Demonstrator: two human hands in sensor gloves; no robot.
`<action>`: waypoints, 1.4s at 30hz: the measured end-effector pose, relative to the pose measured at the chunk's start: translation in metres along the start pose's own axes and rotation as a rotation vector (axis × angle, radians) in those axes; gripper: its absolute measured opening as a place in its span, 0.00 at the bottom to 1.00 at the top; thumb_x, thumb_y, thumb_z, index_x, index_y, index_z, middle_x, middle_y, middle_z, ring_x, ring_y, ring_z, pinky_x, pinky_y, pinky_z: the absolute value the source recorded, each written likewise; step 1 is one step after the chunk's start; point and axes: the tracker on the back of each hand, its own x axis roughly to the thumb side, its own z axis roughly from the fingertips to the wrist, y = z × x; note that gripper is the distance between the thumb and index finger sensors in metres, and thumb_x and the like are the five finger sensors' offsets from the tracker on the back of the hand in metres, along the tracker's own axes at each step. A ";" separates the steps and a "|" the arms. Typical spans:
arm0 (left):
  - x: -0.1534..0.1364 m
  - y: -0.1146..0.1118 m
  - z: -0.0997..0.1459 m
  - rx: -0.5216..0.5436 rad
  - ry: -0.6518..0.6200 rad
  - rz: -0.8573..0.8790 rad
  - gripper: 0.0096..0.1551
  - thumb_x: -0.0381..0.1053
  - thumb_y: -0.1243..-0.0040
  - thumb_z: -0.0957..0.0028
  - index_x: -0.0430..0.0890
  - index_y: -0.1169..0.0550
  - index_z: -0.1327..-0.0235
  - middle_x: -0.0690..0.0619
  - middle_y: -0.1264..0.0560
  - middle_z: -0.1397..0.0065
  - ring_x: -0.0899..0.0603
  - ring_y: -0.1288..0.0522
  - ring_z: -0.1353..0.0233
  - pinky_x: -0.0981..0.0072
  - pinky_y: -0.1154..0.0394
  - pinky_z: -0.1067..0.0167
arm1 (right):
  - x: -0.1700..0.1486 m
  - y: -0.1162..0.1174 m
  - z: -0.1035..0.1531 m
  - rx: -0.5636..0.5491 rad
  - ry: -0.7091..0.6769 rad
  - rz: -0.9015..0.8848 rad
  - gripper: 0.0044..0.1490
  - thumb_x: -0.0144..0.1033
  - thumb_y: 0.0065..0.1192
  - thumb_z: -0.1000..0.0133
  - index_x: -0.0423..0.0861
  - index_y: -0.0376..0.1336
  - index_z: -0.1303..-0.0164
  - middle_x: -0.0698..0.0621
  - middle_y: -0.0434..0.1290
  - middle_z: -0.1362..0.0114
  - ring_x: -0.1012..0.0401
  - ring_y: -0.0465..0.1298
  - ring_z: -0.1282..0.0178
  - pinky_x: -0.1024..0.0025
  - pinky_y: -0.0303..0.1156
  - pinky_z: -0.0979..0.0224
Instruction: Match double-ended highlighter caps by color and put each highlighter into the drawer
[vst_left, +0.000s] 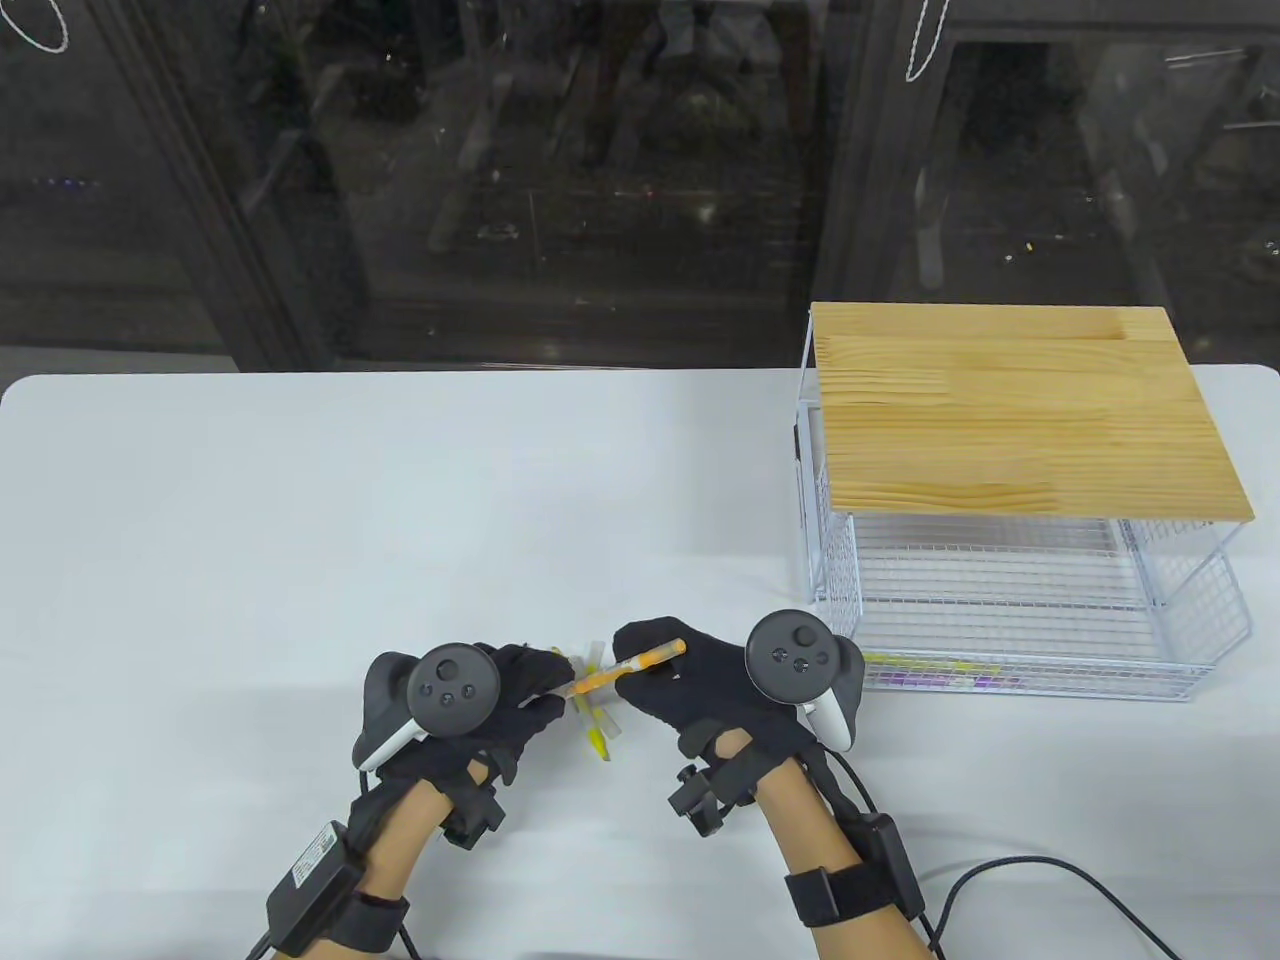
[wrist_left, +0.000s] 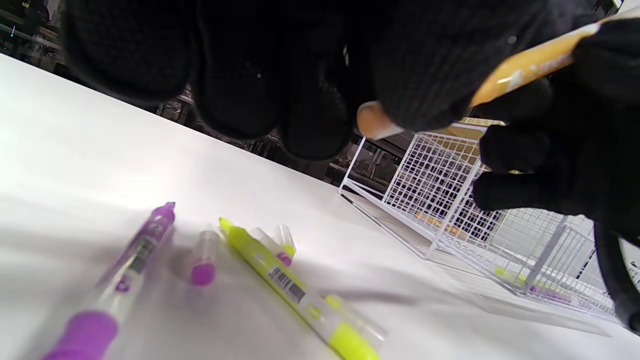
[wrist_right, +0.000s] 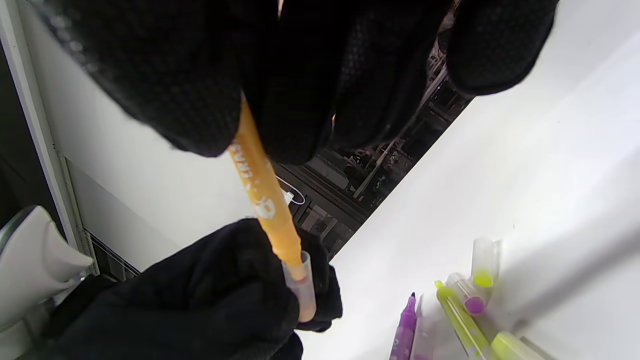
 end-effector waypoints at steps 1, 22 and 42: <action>0.000 0.000 0.000 -0.002 0.002 0.006 0.26 0.56 0.31 0.58 0.56 0.17 0.43 0.53 0.16 0.38 0.39 0.20 0.39 0.41 0.21 0.50 | 0.000 0.000 0.000 0.004 0.002 -0.004 0.28 0.49 0.79 0.54 0.62 0.71 0.42 0.56 0.82 0.38 0.53 0.81 0.44 0.43 0.70 0.34; 0.004 0.002 0.002 0.030 -0.085 0.071 0.26 0.53 0.32 0.57 0.52 0.18 0.43 0.52 0.15 0.39 0.39 0.19 0.41 0.40 0.21 0.50 | 0.001 -0.001 0.000 0.016 -0.025 -0.085 0.28 0.51 0.77 0.54 0.63 0.71 0.43 0.56 0.80 0.37 0.52 0.80 0.41 0.44 0.71 0.33; 0.018 0.009 0.009 0.124 -0.193 0.096 0.27 0.52 0.34 0.57 0.48 0.20 0.43 0.50 0.16 0.41 0.40 0.19 0.44 0.39 0.21 0.49 | 0.011 -0.003 0.005 -0.123 -0.116 -0.116 0.27 0.51 0.79 0.56 0.59 0.73 0.46 0.57 0.83 0.40 0.55 0.82 0.43 0.45 0.72 0.33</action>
